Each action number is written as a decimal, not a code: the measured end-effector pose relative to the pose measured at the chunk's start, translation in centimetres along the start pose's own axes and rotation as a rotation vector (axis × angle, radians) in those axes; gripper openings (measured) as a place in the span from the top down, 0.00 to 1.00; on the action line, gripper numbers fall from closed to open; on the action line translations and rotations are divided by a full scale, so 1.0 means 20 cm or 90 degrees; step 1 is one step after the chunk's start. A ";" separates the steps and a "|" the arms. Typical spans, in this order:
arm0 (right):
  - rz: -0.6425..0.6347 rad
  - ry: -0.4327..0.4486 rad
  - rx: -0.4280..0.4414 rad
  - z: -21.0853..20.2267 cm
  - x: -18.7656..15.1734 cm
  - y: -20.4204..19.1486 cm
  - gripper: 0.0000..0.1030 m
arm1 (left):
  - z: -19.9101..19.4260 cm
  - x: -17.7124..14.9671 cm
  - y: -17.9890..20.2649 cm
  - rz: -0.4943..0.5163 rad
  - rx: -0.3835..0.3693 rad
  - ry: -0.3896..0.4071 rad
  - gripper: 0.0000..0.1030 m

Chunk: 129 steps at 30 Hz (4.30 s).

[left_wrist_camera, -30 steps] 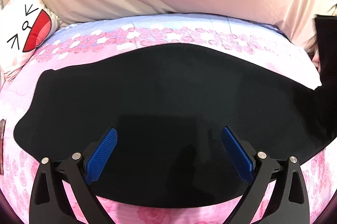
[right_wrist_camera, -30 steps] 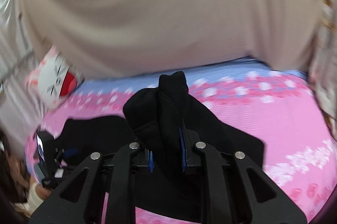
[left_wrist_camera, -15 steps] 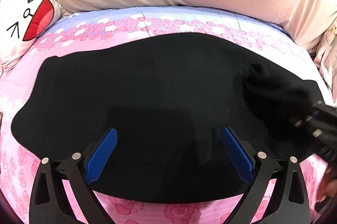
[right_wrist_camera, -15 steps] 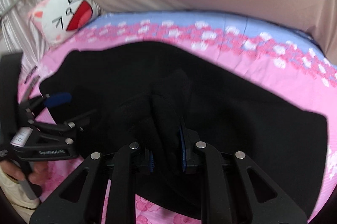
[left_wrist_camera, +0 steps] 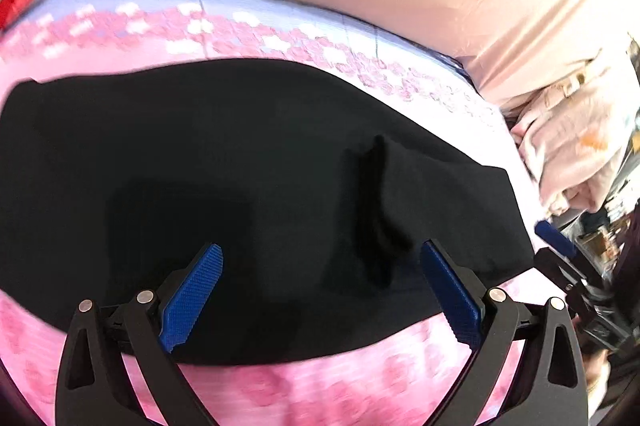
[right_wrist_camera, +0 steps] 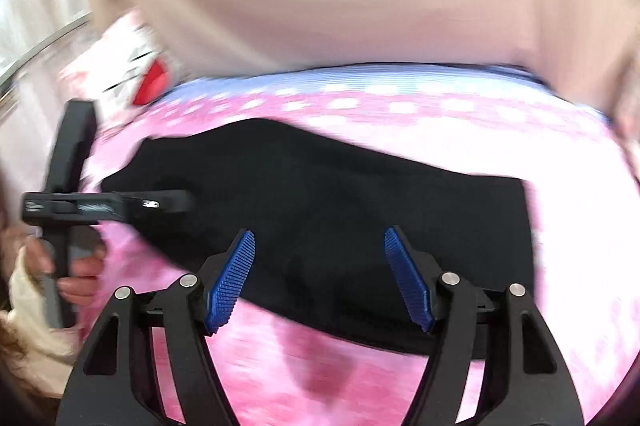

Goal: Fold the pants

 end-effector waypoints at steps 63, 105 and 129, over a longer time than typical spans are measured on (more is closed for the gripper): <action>-0.109 -0.054 -0.096 0.44 0.15 -0.40 0.25 | -0.51 -0.18 -1.10 -0.356 0.256 0.185 0.08; 0.254 0.061 -0.248 -0.34 -0.30 1.02 0.14 | 0.30 -0.02 1.26 0.325 0.087 0.111 0.79; 0.125 -0.053 0.059 0.02 0.03 0.64 0.08 | -0.01 -0.23 0.82 0.269 0.219 0.149 0.16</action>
Point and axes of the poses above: each gripper's, at about its wrist camera, not at the fingertips, and z roughly the way its jaws point, y to its right, x to its top, the point moved 5 cm from there along z, roughly the way its jaws point, and after that the axes turned 1 degree about z, right-handed, at the moved point
